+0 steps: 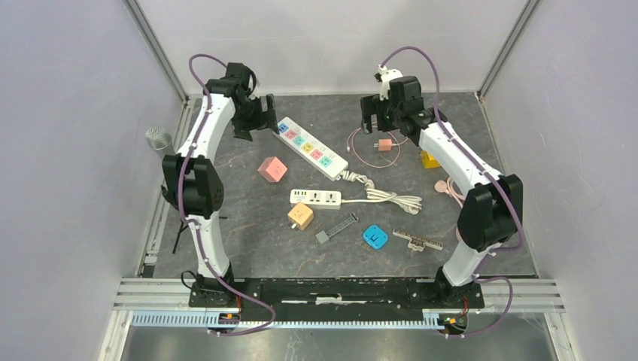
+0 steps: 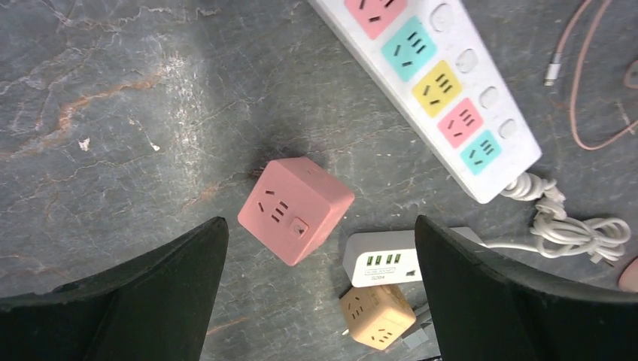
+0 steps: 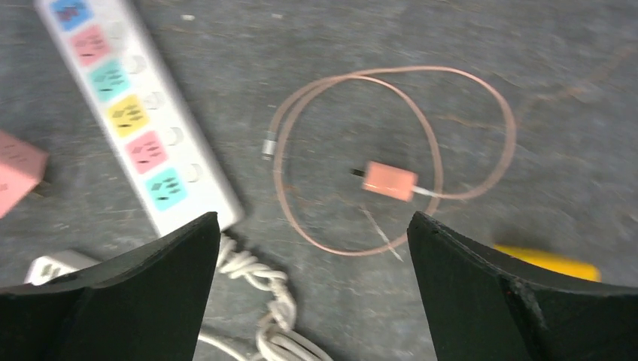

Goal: Pull the plug off the socket

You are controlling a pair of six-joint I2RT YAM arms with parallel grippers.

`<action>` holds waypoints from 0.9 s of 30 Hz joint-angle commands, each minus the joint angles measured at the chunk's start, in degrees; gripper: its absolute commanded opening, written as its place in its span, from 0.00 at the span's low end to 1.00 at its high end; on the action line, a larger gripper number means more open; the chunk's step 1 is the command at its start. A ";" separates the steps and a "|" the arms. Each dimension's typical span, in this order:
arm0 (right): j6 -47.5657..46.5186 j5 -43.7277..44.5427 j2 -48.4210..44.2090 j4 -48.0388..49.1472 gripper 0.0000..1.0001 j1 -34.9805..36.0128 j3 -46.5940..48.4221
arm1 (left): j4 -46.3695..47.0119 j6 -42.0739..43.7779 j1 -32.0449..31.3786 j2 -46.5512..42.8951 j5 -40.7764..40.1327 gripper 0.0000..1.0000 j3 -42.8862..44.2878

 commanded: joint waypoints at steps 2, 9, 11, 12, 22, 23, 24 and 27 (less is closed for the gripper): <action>-0.49 16.11 -6.10 -5.62 0.98 -2.13 -2.55 | 3.88 -2.71 0.24 -7.96 4.55 1.00 -0.18; 8.23 28.56 -12.91 -15.12 0.98 -4.93 -8.98 | 9.46 -6.45 -2.74 -13.19 11.28 1.00 -9.35; 11.56 32.27 -15.41 -18.48 0.98 -6.03 -11.23 | 10.44 -6.66 -3.89 -13.70 11.73 1.00 -11.41; 13.70 34.44 -16.87 -20.49 0.98 -7.02 -12.24 | 10.82 -6.83 -4.35 -13.59 12.20 1.00 -12.06; 28.88 32.88 -33.49 -40.73 0.89 -18.63 -17.64 | 10.96 -7.21 -6.25 -13.91 12.99 1.00 -13.55; 29.42 34.29 -34.24 -43.33 0.90 -19.13 -17.21 | 10.97 -7.17 -6.25 -14.46 12.69 1.00 -13.80; 29.94 36.38 -34.87 -45.72 0.92 -19.77 -16.93 | 10.98 -7.17 -6.27 -14.81 12.34 1.00 -14.16; 29.04 37.82 -37.42 -47.63 0.98 -23.90 -18.26 | 10.97 -6.88 -6.19 -15.75 11.48 1.00 -15.49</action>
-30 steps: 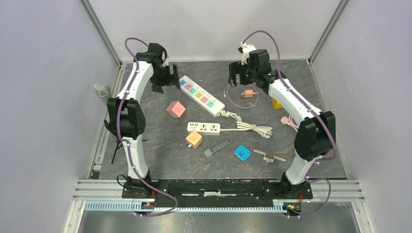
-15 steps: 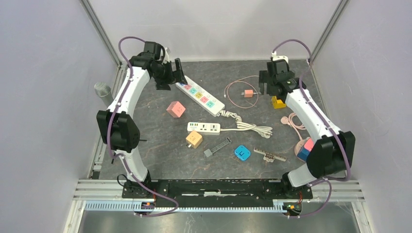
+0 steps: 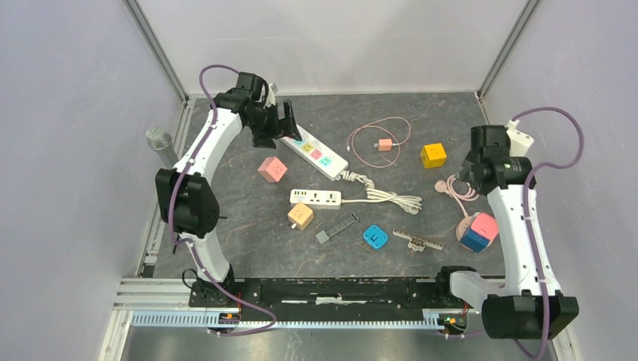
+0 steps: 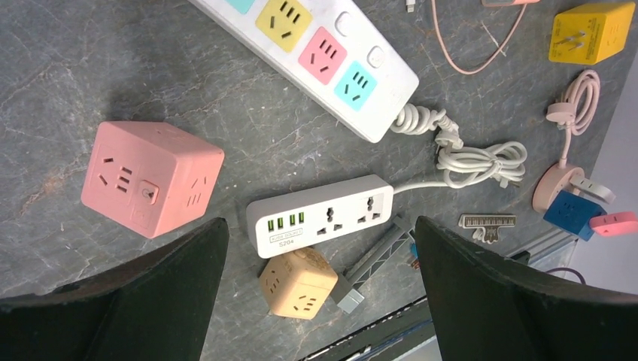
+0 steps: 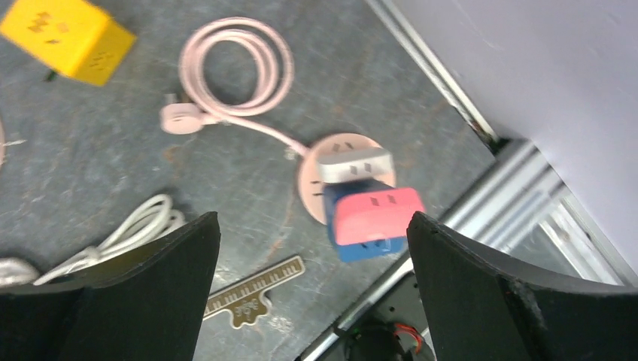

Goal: Pull the plug off the socket

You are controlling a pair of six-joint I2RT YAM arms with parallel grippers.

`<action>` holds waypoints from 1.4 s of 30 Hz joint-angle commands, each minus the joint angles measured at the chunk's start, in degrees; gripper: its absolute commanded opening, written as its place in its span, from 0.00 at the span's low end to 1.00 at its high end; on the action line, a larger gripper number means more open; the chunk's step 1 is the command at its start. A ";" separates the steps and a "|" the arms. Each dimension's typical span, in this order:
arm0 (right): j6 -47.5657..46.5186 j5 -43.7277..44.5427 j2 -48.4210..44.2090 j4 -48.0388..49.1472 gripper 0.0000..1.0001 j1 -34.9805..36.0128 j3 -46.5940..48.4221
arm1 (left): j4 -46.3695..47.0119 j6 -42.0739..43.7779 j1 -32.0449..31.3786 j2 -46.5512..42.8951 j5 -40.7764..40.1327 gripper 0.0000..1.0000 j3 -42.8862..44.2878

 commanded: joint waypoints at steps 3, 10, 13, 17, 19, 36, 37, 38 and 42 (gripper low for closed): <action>3.36 4.00 -5.18 -6.90 0.98 -7.66 -2.60 | 1.53 -1.30 0.06 -4.34 0.12 1.00 -3.29; -1.81 -2.59 -6.59 0.58 0.98 -13.49 -11.94 | 1.88 -1.27 0.06 -4.79 0.10 1.00 -6.72; -2.75 -4.91 -7.73 5.39 0.98 -14.12 -15.17 | 1.90 -1.28 0.06 -4.99 -0.08 1.00 -7.08; -3.18 -7.95 -6.93 8.04 0.98 -15.80 -17.59 | 1.86 -1.29 0.04 -4.88 -0.12 1.00 -6.95; -2.11 -7.29 -6.28 7.73 0.98 -16.30 -18.97 | 1.90 -1.28 0.08 -4.88 -0.19 1.00 -6.87; -7.27 -15.46 -5.85 17.77 0.67 -17.02 -24.66 | 1.83 -1.20 0.09 -3.81 -0.62 1.00 -4.66; -7.47 -18.12 -5.83 19.51 0.67 -17.03 -25.26 | 1.86 -1.17 0.09 -3.65 -0.49 1.00 -4.47; -8.03 -20.85 -6.03 21.47 0.65 -17.02 -26.23 | 1.83 -1.13 0.09 -3.42 -0.24 1.00 -4.08; -8.48 -31.05 -5.85 29.54 0.61 -16.65 -28.29 | 1.82 -1.16 0.09 -2.67 0.78 1.00 -2.58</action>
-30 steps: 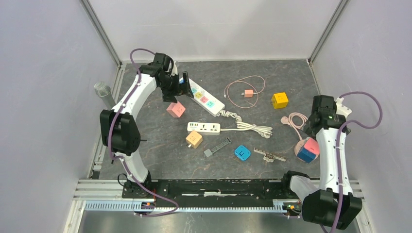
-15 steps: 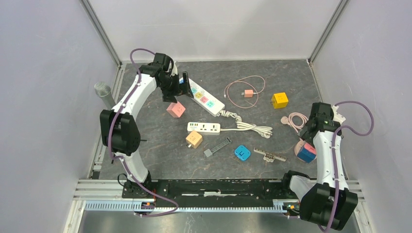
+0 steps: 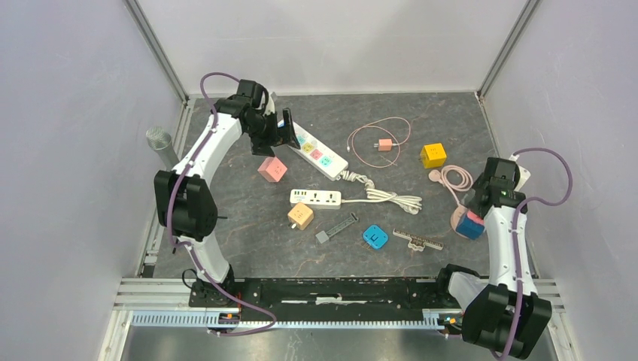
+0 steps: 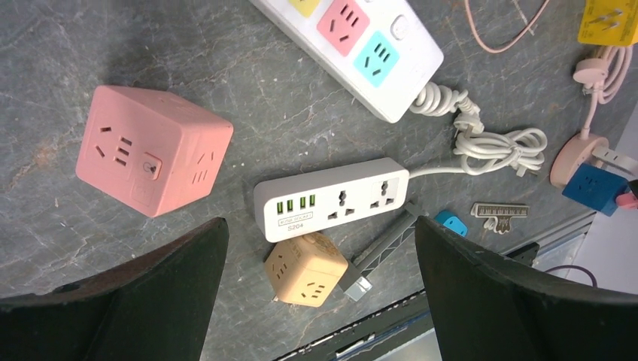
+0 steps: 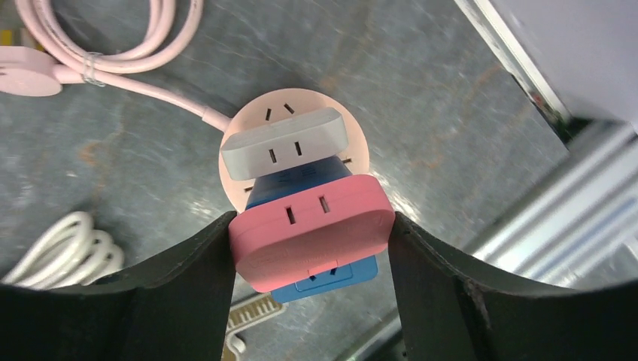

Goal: Pull the plug off the socket

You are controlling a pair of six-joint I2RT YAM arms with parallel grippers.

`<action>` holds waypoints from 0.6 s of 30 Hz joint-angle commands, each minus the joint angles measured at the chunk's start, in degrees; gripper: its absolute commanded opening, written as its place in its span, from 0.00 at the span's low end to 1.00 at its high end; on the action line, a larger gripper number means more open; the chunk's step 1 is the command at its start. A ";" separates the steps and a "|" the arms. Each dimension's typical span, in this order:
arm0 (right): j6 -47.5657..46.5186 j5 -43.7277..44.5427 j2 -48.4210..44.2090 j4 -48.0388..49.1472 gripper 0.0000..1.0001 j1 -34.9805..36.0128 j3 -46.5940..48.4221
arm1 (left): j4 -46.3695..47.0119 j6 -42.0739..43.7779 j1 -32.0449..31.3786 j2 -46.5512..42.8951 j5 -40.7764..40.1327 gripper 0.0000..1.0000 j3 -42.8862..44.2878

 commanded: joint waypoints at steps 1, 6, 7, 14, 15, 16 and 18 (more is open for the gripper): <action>0.13 -19.92 0.96 14.85 0.60 0.97 -3.56 | 1.40 -1.36 0.09 -0.33 1.61 1.00 4.13; -2.23 -24.59 4.72 21.03 0.59 5.93 -2.93 | 1.54 -1.90 -0.08 0.38 3.22 1.00 5.71; -2.62 -24.66 6.06 21.64 0.59 7.24 -2.65 | 1.55 -2.03 -0.16 0.49 3.55 1.00 6.04; -2.93 -17.06 13.56 21.66 0.60 15.50 0.72 | 1.55 -2.02 -0.96 0.59 3.19 1.00 7.41; -2.86 -16.27 14.53 20.85 0.61 15.63 1.57 | 1.54 -1.95 -0.96 0.40 2.65 1.00 7.43; -3.04 -15.92 15.43 20.24 0.62 15.63 2.41 | 1.53 -1.83 -0.96 0.14 1.86 1.00 7.43; -3.59 -14.44 17.08 18.33 0.68 15.63 4.62 | 1.54 -1.64 -0.88 -0.54 0.31 1.00 7.37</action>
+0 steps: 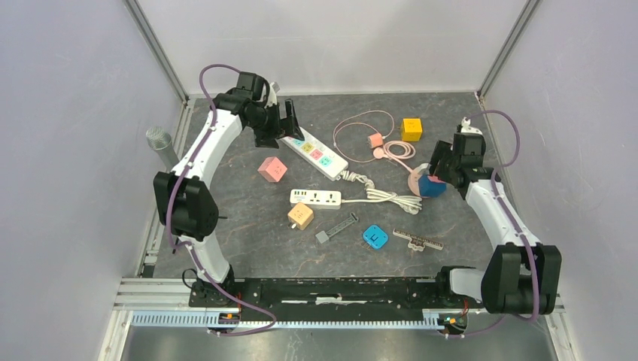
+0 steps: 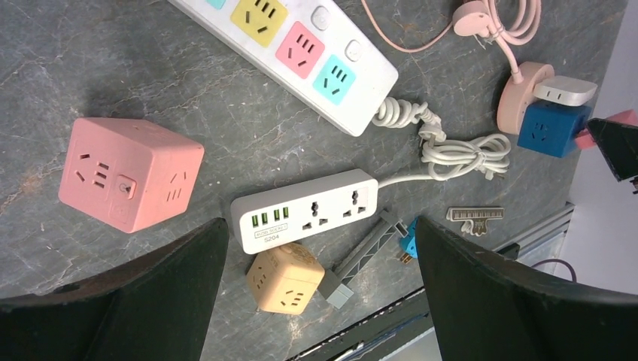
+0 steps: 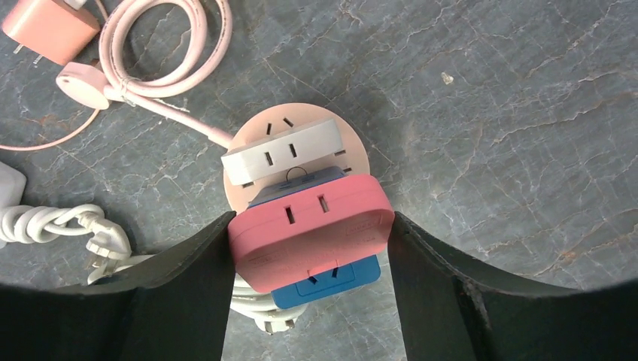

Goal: Pull the plug off the socket

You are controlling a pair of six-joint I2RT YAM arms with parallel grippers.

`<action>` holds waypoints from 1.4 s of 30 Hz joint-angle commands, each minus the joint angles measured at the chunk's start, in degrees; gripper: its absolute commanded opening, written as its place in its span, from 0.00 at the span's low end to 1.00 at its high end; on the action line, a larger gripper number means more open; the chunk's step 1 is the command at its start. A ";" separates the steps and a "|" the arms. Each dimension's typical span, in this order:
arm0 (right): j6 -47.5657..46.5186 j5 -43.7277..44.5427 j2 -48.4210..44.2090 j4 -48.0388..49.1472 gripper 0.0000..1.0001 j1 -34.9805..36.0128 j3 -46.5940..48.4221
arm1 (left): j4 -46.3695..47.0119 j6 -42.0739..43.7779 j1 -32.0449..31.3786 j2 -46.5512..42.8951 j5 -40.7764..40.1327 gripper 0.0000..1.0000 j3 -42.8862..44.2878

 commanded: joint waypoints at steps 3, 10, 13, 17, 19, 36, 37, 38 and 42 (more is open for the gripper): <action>-0.17 0.13 5.06 -8.10 0.82 0.07 3.86 | 1.37 -1.39 -0.13 -1.77 -3.97 1.00 1.67; -4.33 -2.32 3.90 -3.98 0.98 0.13 2.75 | 0.15 -4.43 2.85 -1.53 -4.93 1.00 0.05; -6.24 -2.77 1.84 -1.51 0.98 0.20 0.86 | 1.31 -5.38 4.19 -1.74 -1.82 1.00 -0.74; -9.16 -3.16 -0.61 2.94 0.98 0.17 -1.45 | 8.42 -8.64 4.26 -2.51 8.81 0.95 -3.94; -10.11 -2.10 -1.24 4.04 0.94 0.14 -1.87 | 14.72 -12.35 3.92 -3.36 14.69 0.92 -7.67; -7.28 -7.76 -1.74 8.73 0.33 0.22 -2.77 | 38.09 -25.67 -14.56 -0.89 19.01 0.88 -20.77; -6.39 -7.93 -1.75 8.72 0.32 0.15 -2.86 | 39.96 -26.78 -15.80 0.05 18.92 0.87 -21.17; -5.37 -8.43 -1.84 8.71 0.31 0.20 -2.90 | 42.60 -28.15 -17.28 1.09 18.82 0.87 -21.46; 0.79 -7.43 -0.24 6.49 0.21 0.06 -2.13 | 49.62 -30.93 -22.53 7.10 16.90 0.84 -18.03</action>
